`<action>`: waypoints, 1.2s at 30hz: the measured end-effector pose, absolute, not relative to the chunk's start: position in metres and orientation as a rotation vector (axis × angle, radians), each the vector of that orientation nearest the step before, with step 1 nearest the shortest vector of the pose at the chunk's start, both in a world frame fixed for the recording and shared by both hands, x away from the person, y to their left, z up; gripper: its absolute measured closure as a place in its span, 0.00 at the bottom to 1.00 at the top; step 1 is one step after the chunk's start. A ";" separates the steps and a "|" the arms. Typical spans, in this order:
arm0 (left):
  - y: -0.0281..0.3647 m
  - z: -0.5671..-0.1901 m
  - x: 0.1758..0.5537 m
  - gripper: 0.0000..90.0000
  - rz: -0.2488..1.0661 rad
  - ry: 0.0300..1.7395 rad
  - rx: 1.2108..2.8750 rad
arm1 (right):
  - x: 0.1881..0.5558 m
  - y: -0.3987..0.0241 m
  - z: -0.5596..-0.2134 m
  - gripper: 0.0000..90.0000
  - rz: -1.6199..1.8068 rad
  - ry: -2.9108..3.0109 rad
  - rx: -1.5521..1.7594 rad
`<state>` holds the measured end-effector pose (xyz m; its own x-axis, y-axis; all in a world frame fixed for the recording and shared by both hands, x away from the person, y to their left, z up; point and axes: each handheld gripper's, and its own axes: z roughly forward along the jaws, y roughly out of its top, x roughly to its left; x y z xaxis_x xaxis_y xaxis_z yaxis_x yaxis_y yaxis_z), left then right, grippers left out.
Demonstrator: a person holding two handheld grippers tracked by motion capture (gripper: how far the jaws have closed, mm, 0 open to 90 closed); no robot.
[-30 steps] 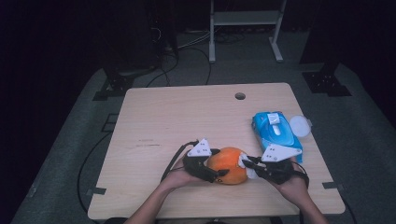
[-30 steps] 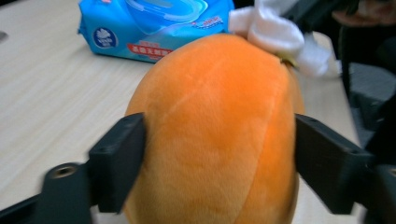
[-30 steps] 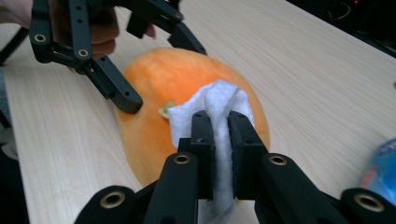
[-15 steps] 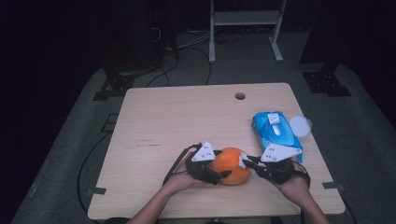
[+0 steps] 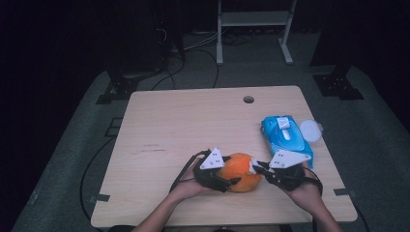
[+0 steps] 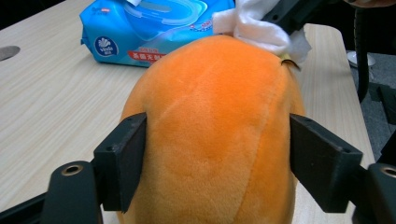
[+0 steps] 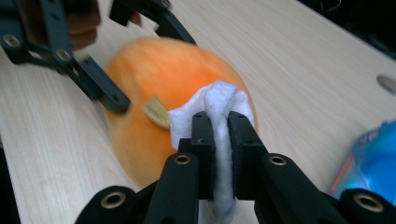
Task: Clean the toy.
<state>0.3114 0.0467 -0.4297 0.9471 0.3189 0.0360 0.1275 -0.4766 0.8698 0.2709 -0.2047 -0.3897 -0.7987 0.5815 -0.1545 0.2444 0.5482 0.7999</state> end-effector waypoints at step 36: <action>0.035 -0.420 0.301 0.32 0.292 0.284 2.043 | 0.260 -0.186 -0.374 0.90 1.139 2.364 0.543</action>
